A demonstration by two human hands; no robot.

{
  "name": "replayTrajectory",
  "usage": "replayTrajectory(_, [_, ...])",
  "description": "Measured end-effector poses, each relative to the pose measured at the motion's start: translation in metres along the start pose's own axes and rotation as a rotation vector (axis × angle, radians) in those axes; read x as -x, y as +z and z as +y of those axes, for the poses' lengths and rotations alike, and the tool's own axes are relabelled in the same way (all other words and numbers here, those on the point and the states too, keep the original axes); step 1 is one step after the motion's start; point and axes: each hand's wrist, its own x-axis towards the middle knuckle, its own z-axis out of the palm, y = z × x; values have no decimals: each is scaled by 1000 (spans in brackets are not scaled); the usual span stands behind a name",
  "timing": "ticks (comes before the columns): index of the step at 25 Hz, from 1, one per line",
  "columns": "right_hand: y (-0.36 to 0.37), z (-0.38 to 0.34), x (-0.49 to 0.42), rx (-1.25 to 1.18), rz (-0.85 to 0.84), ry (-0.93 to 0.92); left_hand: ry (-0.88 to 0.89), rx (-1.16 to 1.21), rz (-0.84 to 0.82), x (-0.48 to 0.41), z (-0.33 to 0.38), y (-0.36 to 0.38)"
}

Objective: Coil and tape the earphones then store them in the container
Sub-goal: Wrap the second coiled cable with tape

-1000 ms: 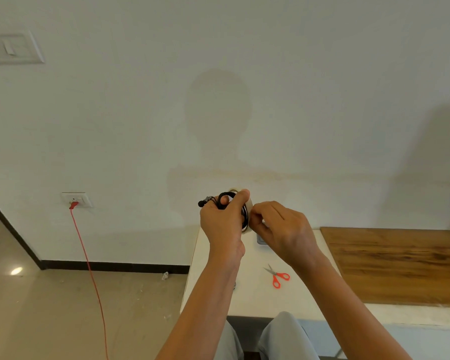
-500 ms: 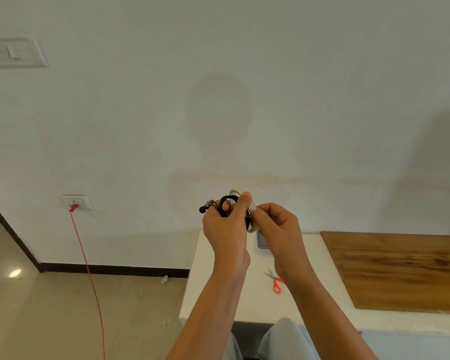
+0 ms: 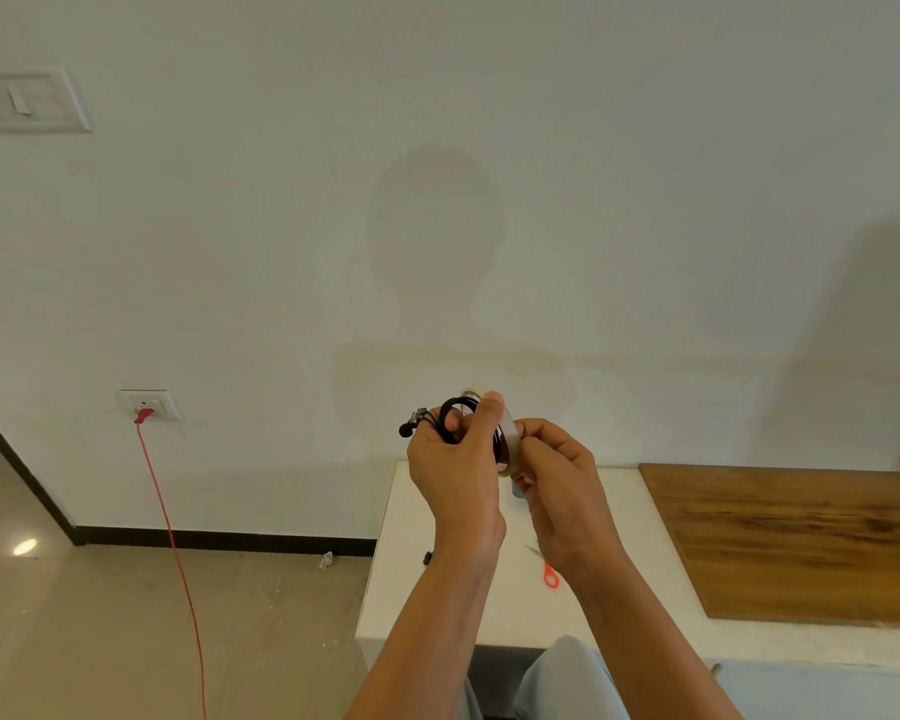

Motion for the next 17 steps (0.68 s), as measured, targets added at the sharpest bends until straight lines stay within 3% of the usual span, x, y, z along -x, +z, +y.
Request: replayTrajectory(17, [5, -2, 0, -36, 9, -10, -7, 3, 47, -1, -3, 1])
